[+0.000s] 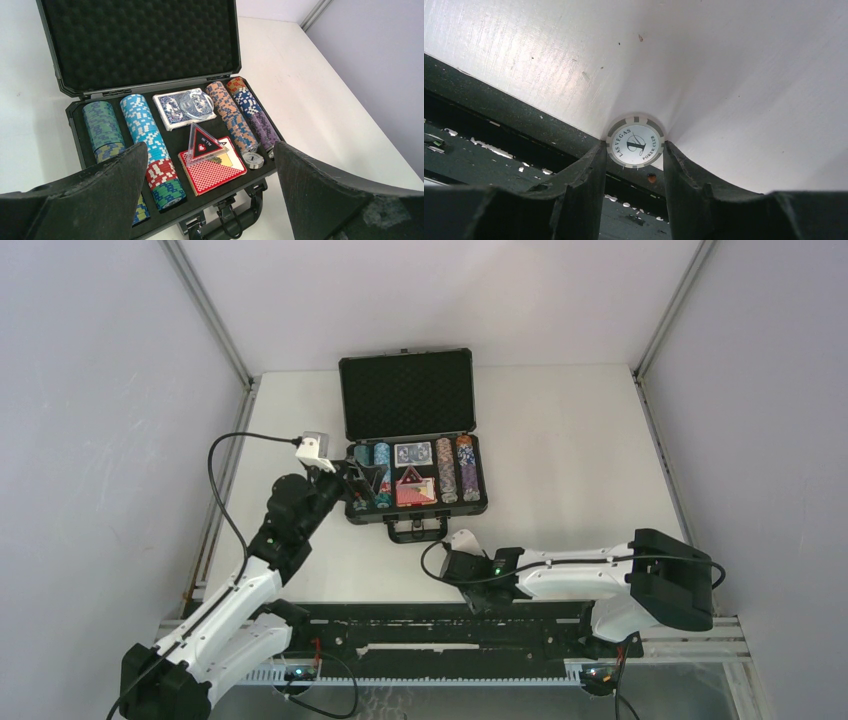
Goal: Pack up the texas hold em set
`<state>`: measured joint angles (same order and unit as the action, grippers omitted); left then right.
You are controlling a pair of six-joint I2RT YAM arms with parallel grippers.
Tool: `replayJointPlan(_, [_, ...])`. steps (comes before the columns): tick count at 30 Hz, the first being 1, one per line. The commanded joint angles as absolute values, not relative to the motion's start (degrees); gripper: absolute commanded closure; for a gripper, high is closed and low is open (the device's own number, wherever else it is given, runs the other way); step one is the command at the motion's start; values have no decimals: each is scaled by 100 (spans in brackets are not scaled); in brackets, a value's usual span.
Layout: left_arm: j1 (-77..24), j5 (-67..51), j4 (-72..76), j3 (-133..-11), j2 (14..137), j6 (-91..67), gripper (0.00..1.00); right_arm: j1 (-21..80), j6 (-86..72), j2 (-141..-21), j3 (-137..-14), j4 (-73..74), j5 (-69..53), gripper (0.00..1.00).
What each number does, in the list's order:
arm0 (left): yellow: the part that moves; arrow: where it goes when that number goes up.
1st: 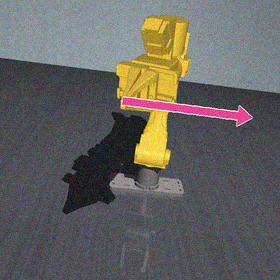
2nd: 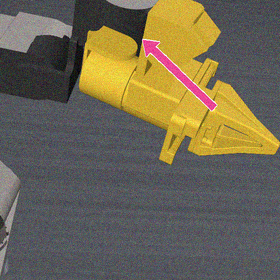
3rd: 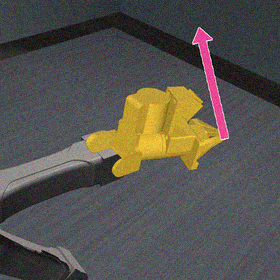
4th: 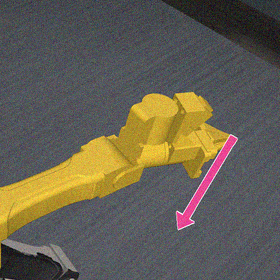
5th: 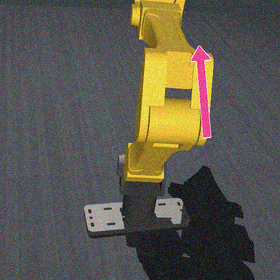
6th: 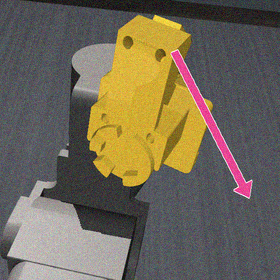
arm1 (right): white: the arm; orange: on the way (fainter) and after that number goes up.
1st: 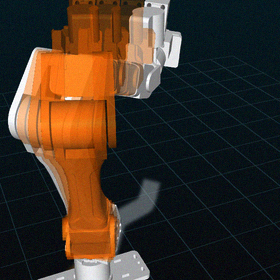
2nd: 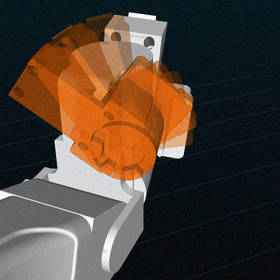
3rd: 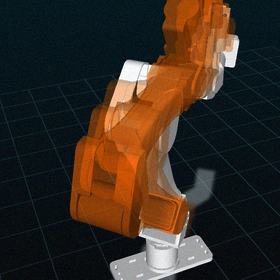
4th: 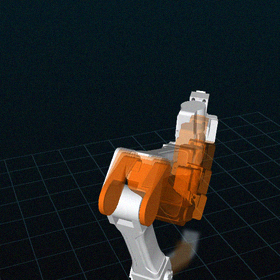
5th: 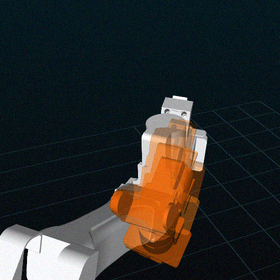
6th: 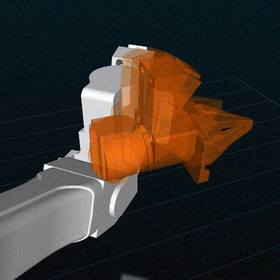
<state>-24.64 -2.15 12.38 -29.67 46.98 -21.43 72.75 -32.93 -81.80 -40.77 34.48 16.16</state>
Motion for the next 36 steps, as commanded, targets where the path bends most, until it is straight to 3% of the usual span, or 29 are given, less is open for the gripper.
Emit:
replayJointPlan(1, [-2512, -227, 1497, -2973, 4609, -2074, 0, 7321, -3409, -8211, -4220, 3416, 1686, 52])
replayJointPlan(21, [-2514, -145, 1447, -3009, 4672, -2181, 0, 7077, -3246, -7734, -4227, 3456, 1808, 58])
replayJointPlan(26, [-2499, 159, 581, -3460, 5051, -2944, 0, 6847, -3041, -7561, -4243, 3432, 1836, 59])
replayJointPlan(32, [-2391, -709, 835, -3367, 5321, -3184, 0, 6444, -2647, -7347, -4397, 3430, 1773, 59])
replayJointPlan(36, [-2391, -676, 398, -3563, 5393, -3130, 1, 5976, -2466, -7324, -4410, 3376, 1682, 58])
